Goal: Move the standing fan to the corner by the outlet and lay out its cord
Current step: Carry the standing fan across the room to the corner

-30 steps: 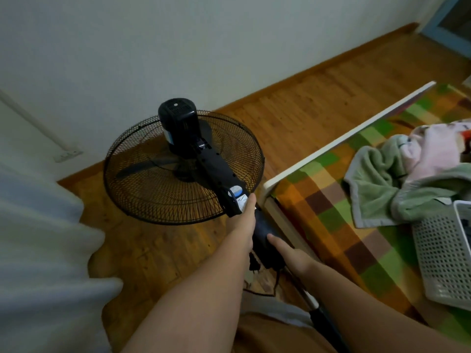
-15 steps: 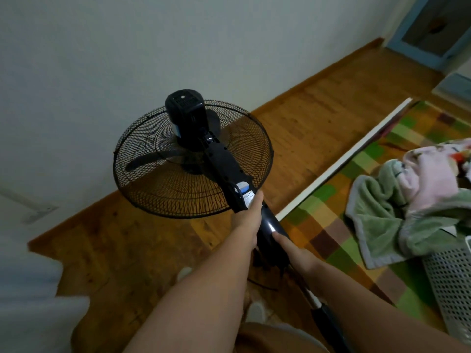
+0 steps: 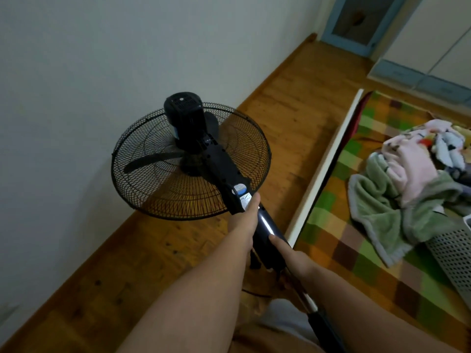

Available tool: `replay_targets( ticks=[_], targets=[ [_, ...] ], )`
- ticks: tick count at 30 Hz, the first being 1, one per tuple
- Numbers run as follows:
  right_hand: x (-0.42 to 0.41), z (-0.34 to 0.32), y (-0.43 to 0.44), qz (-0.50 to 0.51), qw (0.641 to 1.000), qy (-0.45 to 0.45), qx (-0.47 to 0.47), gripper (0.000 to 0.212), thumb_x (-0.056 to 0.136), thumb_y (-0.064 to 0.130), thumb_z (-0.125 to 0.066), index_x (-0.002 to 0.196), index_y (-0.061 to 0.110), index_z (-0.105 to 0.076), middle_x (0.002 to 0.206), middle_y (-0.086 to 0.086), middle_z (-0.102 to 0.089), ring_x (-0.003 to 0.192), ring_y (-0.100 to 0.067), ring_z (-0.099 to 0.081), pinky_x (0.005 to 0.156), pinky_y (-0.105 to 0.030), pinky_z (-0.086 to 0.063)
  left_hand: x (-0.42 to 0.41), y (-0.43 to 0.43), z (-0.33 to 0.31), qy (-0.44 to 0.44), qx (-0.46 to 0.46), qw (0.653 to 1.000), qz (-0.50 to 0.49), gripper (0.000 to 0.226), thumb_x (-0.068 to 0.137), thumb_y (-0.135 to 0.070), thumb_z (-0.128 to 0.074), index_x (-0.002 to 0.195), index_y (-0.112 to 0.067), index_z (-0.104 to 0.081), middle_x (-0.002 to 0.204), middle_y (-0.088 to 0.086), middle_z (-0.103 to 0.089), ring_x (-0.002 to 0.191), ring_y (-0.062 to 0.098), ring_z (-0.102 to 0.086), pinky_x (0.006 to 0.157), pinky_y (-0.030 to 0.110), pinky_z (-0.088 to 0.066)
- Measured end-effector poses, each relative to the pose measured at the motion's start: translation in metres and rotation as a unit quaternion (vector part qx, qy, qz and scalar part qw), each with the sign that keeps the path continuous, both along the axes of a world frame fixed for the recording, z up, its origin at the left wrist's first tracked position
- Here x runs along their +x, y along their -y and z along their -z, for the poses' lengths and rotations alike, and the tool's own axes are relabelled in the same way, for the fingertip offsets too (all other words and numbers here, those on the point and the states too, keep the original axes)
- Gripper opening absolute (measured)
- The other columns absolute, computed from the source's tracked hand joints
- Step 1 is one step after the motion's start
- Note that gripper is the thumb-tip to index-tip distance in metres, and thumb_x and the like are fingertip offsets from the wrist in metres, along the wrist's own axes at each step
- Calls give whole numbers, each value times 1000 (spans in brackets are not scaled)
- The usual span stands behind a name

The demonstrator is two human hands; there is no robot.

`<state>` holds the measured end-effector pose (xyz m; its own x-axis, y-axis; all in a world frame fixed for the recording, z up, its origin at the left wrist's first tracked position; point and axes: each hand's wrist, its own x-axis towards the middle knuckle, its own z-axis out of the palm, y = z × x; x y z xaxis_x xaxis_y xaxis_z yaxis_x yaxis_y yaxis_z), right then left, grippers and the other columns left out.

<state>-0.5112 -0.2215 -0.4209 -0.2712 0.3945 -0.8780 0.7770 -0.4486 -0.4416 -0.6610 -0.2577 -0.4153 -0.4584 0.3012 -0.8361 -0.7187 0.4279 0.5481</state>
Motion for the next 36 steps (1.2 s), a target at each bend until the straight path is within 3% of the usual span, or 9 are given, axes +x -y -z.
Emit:
replay_targets(
  ticks=[8,11,14,18,23,25,28,31,36],
  targets=[
    [-50,3,3,84,996,4,-2,88,69,85,-57,111,8,-69,90,-7,-75,67,-19,-67,55,-26,-49,-55,-19,4,25,-1,996,83,113,63,-80,-70,150,-17,-34,149,8,-46,133,34,-46,105,51,-41],
    [-66,9,-3,102,995,2,5,87,67,86,-57,121,17,-60,97,-1,-63,82,-15,-59,66,-30,-45,-72,-31,7,13,-16,993,113,113,64,-80,-69,150,-15,-35,150,8,-45,134,33,-45,105,48,-41],
    [-83,18,-14,121,993,-10,3,106,65,87,-57,141,14,-51,119,-7,-59,97,-21,-57,88,-37,-46,-89,-49,11,6,-12,991,132,114,64,-80,-69,150,-14,-34,151,8,-44,134,32,-45,106,47,-40],
    [-104,26,-35,147,989,-27,-2,108,63,87,-57,143,15,-49,117,-4,-58,102,-21,-56,93,-39,-45,-109,-77,19,-5,-4,989,151,116,64,-80,-69,151,-12,-32,151,9,-43,135,32,-44,107,44,-40],
    [-130,33,-76,181,982,-56,-11,122,50,91,-62,145,15,-49,138,-10,-59,119,-26,-56,108,-44,-42,-135,-127,25,-9,-1,985,173,109,65,-78,-70,147,-14,-39,146,8,-49,131,31,-48,104,43,-42],
    [-138,32,-97,192,980,-57,-15,123,49,93,-62,144,16,-50,139,-10,-58,119,-27,-56,107,-44,-42,-144,-150,24,-2,-2,982,189,109,65,-78,-71,147,-14,-39,146,8,-50,130,30,-49,105,43,-42],
    [-148,29,-126,201,978,-56,-29,130,40,97,-62,141,16,-52,138,-14,-58,102,-25,-55,92,-39,-43,-154,-182,19,-4,-3,978,207,110,65,-79,-70,147,-14,-39,146,8,-50,131,31,-48,105,44,-41],
    [-159,27,-151,214,975,-61,-24,133,42,98,-61,147,19,-45,143,-9,-55,123,-26,-54,109,-46,-40,-165,-213,15,-13,-17,972,233,109,65,-81,-66,147,-14,-41,145,8,-50,130,31,-48,104,44,-41],
    [-171,21,-180,234,970,-60,-20,132,42,99,-57,148,22,-44,144,-7,-54,126,-28,-53,110,-50,-40,-173,-251,9,-3,-11,967,256,108,67,-79,-68,149,-16,-36,147,9,-48,133,33,-46,107,46,-40]
  ],
)
